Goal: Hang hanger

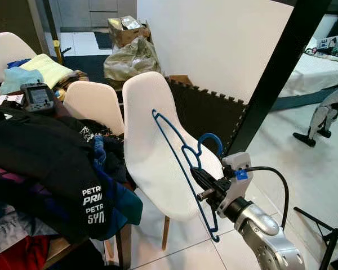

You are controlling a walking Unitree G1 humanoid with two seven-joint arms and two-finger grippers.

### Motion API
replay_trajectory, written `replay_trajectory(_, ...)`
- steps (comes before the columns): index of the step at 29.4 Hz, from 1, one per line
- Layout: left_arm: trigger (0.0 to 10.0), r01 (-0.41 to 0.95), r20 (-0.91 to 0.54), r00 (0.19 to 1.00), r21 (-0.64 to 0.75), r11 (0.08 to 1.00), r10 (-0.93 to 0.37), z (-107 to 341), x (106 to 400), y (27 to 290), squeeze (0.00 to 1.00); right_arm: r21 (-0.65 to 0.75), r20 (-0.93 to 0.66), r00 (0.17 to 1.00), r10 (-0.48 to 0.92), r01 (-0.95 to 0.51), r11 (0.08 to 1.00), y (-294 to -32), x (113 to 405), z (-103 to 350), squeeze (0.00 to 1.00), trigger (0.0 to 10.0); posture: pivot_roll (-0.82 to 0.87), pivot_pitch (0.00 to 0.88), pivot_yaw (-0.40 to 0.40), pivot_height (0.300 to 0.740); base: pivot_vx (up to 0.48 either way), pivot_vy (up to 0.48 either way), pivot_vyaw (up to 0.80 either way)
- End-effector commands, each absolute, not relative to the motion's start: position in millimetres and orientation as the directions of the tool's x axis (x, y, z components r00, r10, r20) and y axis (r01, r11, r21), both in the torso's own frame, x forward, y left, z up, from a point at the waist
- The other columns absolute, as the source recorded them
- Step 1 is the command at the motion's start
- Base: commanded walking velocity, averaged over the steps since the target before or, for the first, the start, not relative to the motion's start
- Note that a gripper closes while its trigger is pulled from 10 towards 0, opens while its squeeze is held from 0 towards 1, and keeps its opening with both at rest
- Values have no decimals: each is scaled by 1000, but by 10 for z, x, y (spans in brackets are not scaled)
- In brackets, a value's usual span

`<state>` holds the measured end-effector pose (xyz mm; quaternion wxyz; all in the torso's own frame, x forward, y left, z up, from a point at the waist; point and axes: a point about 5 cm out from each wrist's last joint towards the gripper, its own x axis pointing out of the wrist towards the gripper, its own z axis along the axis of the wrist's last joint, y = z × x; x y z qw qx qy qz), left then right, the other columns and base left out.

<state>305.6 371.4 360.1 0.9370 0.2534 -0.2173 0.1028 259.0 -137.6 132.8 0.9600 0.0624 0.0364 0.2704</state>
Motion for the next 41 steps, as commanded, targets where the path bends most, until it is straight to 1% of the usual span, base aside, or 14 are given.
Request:
replay_trajectory(1,10000,-130,416,905,478,869,-93,3583,3127,3471,1000,159,-52,857,513,-500,851,-1417,2577,1290,0,10000,37,43,-46,740,0,0,0)
replay_trajectory(4,10000,-6,407,888,475,880,-213,3621,3101,3337,1000,160,-52,857,513,-500,851,-1419,2577,1289,0,10000,37,43,-46,740,0,0,0)
replay_trajectory(5,10000,131,405,849,462,877,-340,3679,3028,3210,0,162,-52,856,514,-500,850,-1420,2577,1289,0,10000,40,45,-47,740,0,0,0)
replay_trajectory(7,10000,397,401,721,430,811,-566,3751,2850,2921,0,169,-50,856,515,-501,849,-1423,2581,1290,0,10000,46,47,-47,740,0,0,0)
replay_trajectory(14,10000,445,373,717,405,799,-589,3615,2901,2751,0,171,-45,857,513,-500,849,-1427,2588,1295,0,10000,46,49,-44,740,0,0,0)
replay_trajectory(17,10000,482,325,734,370,794,-597,3340,2997,2514,0,172,-41,859,510,-497,851,-1430,2593,1300,0,10000,46,50,-45,740,0,0,0)
replay_trajectory(18,10000,533,302,745,267,803,-595,3048,3059,2270,0,174,-39,861,508,-495,852,-1436,2600,1304,0,10000,47,49,-46,740,0,0,0)
replay_trajectory(20,10000,533,302,745,267,803,-595,3048,3059,2270,0,174,-39,861,508,-495,852,-1436,2600,1304,0,10000,47,49,-46,740,0,0,0)
replay_trajectory(22,10000,572,264,756,178,801,-599,2811,3065,1997,0,174,-37,861,506,-493,852,-1442,2605,1308,0,10000,48,49,-47,740,0,0,0)
replay_trajectory(23,10000,572,264,756,178,801,-599,2811,3065,1997,0,174,-37,861,506,-493,852,-1442,2605,1308,0,10000,48,49,-47,740,0,0,0)
replay_trajectory(24,10000,612,237,748,118,782,-620,2655,3019,1740,0,174,-36,862,505,-492,853,-1445,2607,1310,0,10000,46,49,-48,740,0,0,0)
replay_trajectory(27,10000,628,229,741,97,772,-631,2611,2991,1649,0,174,-36,862,505,-492,853,-1447,2608,1311,0,10000,46,49,-48,740,0,0,0)
replay_trajectory(30,10000,676,226,715,23,737,-662,2492,2901,1296,0,178,-33,866,499,-486,855,-1453,2613,1316,0,10000,48,50,-48,740,-291,0,0)
replay_trajectory(41,10000,656,233,733,9,755,-639,2523,2882,1238,0,175,-35,868,495,-482,858,-1457,2614,1317,0,10000,45,52,-44,740,-297,0,0)
